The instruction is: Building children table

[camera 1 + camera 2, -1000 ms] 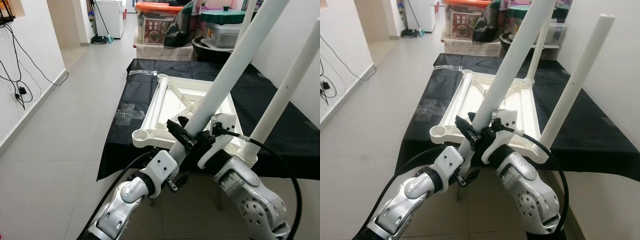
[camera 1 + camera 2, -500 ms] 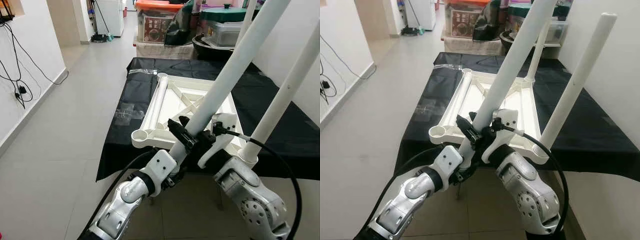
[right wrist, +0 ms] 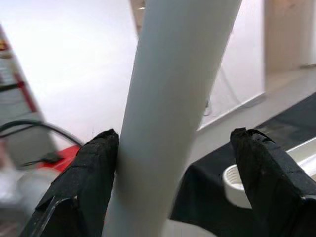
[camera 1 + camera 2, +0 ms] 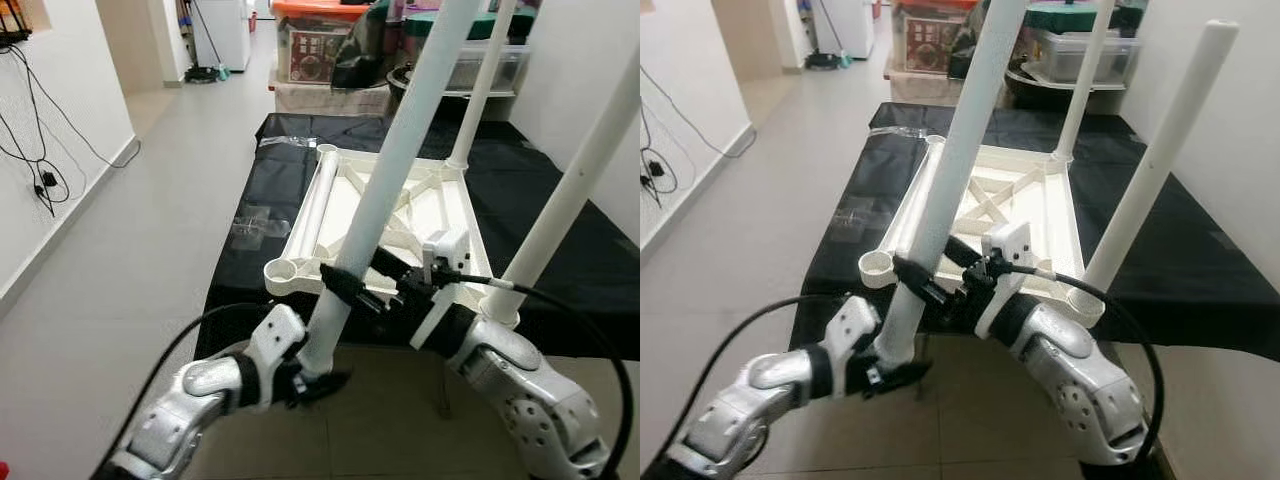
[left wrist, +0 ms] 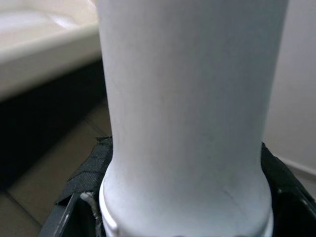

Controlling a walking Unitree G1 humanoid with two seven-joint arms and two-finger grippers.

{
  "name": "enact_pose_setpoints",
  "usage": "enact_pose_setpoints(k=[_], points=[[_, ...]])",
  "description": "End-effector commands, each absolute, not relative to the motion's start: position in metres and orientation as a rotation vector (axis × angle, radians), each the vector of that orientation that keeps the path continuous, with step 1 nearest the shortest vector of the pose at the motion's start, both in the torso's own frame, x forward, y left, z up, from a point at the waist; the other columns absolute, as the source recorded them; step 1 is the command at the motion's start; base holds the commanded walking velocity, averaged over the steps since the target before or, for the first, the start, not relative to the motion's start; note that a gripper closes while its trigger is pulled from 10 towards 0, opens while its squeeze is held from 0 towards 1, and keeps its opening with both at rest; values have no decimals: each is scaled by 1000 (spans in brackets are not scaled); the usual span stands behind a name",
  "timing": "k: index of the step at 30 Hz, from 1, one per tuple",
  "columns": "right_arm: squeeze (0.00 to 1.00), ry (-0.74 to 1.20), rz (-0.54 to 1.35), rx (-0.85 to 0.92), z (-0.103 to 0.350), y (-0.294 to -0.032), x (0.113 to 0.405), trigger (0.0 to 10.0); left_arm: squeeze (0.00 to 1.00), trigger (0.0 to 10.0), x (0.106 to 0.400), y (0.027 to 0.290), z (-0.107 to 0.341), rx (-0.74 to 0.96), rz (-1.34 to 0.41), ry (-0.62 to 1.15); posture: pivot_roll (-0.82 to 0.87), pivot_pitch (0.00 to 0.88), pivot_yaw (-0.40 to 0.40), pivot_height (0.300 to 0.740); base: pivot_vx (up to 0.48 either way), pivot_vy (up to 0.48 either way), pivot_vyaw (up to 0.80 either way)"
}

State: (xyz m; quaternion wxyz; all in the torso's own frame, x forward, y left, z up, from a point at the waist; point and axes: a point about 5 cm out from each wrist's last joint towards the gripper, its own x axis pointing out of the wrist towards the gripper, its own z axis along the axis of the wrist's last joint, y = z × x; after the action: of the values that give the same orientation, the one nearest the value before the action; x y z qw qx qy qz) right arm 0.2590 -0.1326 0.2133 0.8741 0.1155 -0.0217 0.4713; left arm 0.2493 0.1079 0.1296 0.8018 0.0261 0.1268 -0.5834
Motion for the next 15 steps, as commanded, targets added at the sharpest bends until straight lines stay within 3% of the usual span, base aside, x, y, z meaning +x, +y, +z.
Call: enact_pose_setpoints(k=[1,15], points=[[0,-30,1010,272,214,-136,260,10000,0,10000,243,104,136,11,-1335,259,159,0,-49,740,0,0,0],[0,12,1286,352,214,-110,246,10000,0,10000,229,86,136,-69,-1492,310,146,0,-42,740,0,0,0]])
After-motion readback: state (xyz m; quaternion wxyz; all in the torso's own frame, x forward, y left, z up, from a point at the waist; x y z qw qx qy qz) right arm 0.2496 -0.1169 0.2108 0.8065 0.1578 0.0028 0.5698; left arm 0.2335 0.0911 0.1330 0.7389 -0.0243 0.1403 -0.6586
